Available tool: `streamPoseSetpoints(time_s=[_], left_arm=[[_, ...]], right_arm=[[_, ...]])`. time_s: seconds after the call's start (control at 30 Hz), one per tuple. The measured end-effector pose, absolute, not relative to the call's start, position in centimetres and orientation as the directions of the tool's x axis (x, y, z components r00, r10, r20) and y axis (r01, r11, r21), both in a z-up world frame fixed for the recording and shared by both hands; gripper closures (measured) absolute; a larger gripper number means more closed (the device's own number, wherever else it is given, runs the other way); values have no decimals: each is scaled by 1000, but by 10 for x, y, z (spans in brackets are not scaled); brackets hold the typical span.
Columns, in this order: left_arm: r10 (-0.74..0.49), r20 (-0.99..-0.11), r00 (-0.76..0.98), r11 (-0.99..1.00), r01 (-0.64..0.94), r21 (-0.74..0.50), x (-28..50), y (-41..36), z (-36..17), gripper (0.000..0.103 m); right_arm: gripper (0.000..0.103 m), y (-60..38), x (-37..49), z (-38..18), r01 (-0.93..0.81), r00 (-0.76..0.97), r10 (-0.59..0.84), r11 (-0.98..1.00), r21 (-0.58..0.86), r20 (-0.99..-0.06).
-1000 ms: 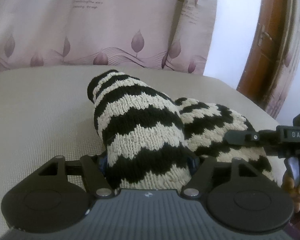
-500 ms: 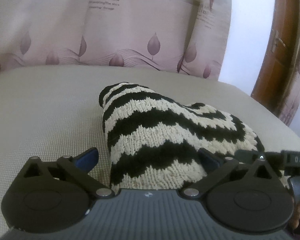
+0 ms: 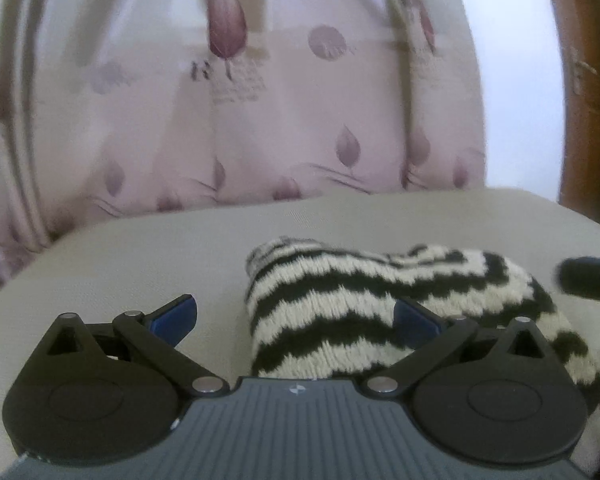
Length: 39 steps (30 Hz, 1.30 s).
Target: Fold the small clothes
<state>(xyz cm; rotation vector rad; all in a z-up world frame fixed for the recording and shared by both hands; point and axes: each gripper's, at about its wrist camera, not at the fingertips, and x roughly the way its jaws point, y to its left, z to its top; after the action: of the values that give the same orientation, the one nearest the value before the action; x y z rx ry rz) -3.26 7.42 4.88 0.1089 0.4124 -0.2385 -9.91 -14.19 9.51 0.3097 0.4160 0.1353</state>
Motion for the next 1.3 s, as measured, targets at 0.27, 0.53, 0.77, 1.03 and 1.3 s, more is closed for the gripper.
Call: streamPoseSetpoints(time_s=[0.27,0.53,0.77,1.03,1.3], left_arm=[[-115,-321,940,988,142,62,-58,72,78,0],[-114,-285,952,993,116,-12,-73,81,97,0],[-171,-262,950,985,173,-15,-83,80,101,0],[-190,-252,949,980,198,7,-89,72,99,0],[-201,-263,944,977,211,10,-90,70,96,0]], right_arm=[[8,-122,-138,124,-24,961,86,973,229,-263],[4,-106,-154,135,-39,971,80,983,179,-224],[3,-102,-157,134,-30,970,67,987,159,-235],[3,-101,-162,134,-5,971,38,990,142,-237],[2,-100,-163,134,-5,969,38,991,134,-246]])
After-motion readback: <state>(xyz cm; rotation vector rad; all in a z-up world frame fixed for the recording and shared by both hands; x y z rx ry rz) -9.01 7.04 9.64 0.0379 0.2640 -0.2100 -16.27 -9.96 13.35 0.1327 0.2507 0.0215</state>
